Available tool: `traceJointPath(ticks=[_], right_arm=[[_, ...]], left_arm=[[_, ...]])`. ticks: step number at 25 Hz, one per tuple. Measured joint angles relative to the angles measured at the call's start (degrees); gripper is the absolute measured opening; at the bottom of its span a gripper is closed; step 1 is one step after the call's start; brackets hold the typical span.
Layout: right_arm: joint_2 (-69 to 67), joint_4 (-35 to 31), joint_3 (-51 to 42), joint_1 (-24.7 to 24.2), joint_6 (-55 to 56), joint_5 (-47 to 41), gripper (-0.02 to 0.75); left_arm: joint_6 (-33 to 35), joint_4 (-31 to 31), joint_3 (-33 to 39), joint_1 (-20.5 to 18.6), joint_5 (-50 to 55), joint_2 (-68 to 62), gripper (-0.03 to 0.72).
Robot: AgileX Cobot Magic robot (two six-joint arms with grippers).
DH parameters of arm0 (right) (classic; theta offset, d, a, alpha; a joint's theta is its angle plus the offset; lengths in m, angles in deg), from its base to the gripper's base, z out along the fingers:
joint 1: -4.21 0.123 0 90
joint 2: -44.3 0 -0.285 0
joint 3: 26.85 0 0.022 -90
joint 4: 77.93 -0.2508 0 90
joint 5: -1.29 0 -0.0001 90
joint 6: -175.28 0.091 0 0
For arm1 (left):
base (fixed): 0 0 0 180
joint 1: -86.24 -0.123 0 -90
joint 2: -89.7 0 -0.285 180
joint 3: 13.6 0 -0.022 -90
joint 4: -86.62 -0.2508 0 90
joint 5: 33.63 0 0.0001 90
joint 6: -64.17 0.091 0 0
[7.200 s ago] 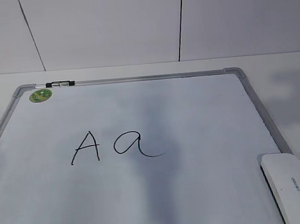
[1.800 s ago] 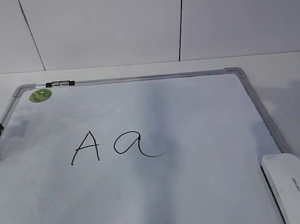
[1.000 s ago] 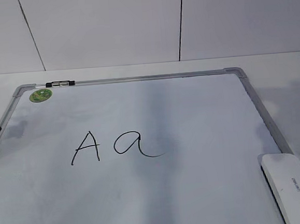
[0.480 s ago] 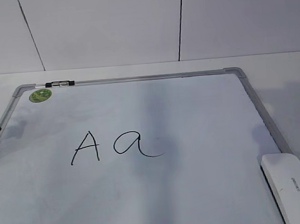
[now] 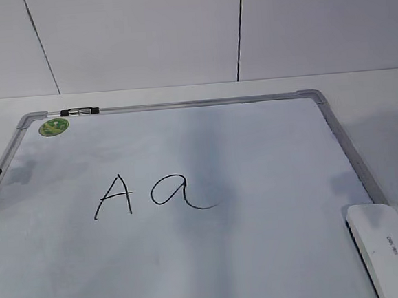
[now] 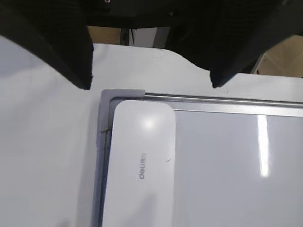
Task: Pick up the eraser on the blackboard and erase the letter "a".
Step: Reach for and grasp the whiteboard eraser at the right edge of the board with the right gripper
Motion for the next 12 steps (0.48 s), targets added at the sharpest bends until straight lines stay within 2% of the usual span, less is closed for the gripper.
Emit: traceJointPath(ticks=[12], right_arm=[[-7.7, 1.7, -0.1, 0.0, 1.8, 5.4, 0.587]], left_arm=[[0.0, -0.1, 0.0, 0.0, 0.0, 0.0, 0.140]])
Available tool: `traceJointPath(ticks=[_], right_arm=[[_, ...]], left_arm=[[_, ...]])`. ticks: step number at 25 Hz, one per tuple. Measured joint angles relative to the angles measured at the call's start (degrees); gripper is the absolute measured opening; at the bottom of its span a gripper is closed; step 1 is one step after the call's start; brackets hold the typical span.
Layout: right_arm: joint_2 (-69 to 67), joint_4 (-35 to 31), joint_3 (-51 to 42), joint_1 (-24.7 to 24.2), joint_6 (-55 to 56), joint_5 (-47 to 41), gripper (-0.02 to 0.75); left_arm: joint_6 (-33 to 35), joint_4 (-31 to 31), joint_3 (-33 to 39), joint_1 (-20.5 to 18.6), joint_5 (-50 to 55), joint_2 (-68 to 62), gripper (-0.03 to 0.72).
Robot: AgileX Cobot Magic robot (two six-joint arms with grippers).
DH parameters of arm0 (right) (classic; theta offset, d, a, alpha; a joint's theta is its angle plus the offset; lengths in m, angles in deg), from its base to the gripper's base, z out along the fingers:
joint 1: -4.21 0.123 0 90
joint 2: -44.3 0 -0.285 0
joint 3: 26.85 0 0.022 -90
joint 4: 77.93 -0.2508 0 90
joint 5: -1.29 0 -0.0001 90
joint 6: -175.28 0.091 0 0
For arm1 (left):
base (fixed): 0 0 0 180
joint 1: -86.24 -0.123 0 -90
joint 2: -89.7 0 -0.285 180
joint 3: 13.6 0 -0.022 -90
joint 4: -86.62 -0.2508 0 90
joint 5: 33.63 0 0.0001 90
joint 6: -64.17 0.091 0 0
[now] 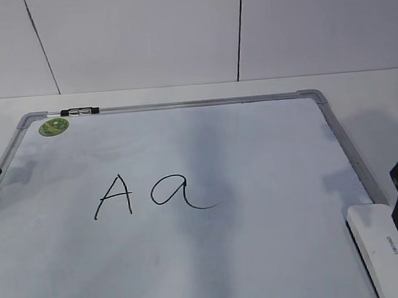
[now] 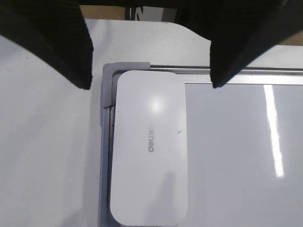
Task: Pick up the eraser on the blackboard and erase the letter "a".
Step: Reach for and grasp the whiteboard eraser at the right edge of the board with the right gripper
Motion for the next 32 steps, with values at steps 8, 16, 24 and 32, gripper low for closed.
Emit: traceJointPath(ticks=[8, 16, 24, 32], right_arm=[[-3.4, 0.0, -5.5, 0.0, 0.1, 4.0, 0.588], [-4.5, -1.2, -5.8, 0.0, -2.8, 10.8, 0.588], [-4.5, -1.1, -5.8, 0.0, -3.3, 13.8, 0.588], [-4.5, -0.7, -5.8, 0.0, -3.6, 13.9, 0.657]], left_arm=[[0.0, 0.0, 0.0, 0.0, 0.0, 0.0, 0.140], [0.0, 0.0, 0.0, 0.0, 0.0, 0.0, 0.139], [0.0, 0.0, 0.0, 0.0, 0.0, 0.0, 0.139], [0.0, 0.0, 0.0, 0.0, 0.0, 0.0, 0.139]])
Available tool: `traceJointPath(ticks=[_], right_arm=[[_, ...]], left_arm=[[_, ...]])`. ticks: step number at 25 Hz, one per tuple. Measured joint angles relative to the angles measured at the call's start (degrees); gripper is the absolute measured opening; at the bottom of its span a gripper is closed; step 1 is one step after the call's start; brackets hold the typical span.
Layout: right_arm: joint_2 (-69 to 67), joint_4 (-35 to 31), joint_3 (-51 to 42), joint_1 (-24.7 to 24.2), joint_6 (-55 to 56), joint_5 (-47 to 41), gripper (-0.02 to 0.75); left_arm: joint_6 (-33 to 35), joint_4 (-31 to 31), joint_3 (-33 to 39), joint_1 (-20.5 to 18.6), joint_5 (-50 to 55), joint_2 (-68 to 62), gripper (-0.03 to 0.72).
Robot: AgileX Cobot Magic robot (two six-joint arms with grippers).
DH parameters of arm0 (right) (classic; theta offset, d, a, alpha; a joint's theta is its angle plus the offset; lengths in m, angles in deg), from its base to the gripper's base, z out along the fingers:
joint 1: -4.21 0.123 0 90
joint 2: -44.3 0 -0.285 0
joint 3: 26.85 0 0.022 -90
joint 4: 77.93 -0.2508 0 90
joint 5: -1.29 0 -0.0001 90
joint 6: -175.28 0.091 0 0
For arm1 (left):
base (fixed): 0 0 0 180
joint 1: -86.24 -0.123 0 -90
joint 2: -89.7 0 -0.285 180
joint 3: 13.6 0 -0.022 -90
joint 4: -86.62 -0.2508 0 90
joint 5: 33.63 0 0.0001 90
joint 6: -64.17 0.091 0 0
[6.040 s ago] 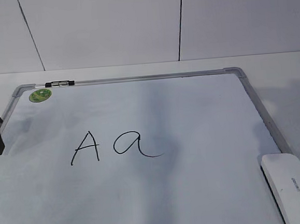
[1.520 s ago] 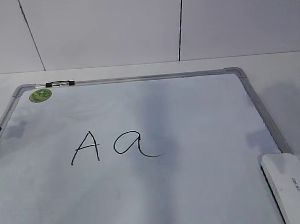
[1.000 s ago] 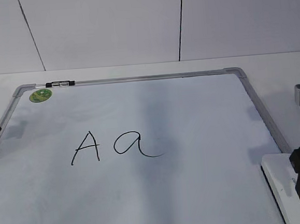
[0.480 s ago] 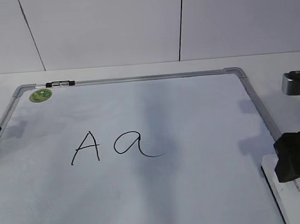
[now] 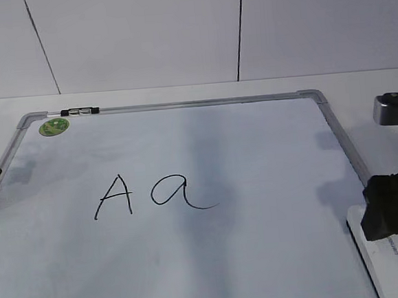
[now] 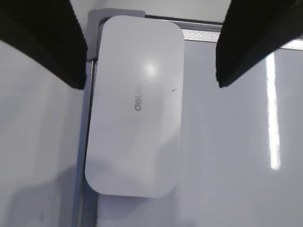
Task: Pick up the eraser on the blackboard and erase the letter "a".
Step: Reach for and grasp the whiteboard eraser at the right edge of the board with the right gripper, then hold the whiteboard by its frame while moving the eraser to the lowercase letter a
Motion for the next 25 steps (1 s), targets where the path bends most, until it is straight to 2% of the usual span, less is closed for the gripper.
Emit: traceJointPath(ticks=[15, 25], right_arm=[[-8.3, 0.0, 0.0, 0.0, -0.1, 0.7, 0.677], [-10.4, 1.4, 0.0, 0.0, 4.2, 1.4, 0.674]], left_arm=[[0.0, 0.0, 0.0, 0.0, 0.0, 0.0, 0.139], [0.0, 0.0, 0.0, 0.0, 0.1, 0.0, 0.139]])
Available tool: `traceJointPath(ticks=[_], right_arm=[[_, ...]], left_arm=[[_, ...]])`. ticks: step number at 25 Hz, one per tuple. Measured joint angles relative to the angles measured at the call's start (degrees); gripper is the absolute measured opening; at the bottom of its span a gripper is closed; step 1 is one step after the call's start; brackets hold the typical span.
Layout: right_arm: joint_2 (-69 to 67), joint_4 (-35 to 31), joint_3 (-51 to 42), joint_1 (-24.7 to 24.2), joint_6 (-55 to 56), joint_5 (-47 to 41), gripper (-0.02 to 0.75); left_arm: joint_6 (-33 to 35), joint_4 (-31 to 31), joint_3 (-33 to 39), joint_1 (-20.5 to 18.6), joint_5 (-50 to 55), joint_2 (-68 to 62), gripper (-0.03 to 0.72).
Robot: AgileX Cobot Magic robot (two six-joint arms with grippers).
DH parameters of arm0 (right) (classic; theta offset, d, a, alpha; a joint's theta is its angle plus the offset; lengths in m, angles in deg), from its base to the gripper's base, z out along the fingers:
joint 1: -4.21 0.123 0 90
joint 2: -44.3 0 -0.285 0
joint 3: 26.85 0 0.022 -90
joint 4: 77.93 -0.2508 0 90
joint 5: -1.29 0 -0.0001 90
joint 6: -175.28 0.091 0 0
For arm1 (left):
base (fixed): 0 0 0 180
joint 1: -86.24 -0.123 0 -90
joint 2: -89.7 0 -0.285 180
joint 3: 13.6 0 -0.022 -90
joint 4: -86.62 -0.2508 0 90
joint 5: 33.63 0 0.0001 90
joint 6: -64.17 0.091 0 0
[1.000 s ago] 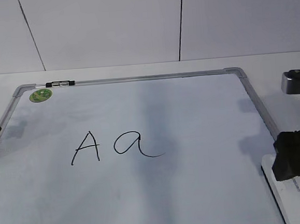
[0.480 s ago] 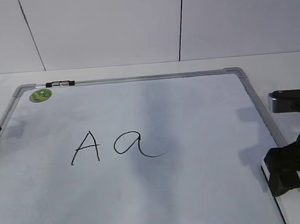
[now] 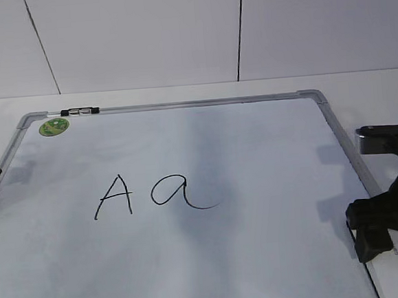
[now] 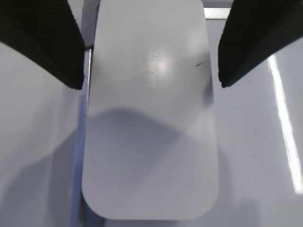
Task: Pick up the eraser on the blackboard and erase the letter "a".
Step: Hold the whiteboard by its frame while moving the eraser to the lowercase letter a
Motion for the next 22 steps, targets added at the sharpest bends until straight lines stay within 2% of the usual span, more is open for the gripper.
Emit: traceJointPath(ticks=[16, 22], right_arm=[[-4.2, 0.1, 0.0, 0.0, 0.6, 2.9, 0.648], [-4.2, 0.4, 0.0, 0.0, 1.2, 3.0, 0.564]], left_arm=[[0.0, 0.0, 0.0, 0.0, 0.0, 0.0, 0.139], [0.0, 0.0, 0.0, 0.0, 0.0, 0.0, 0.139]])
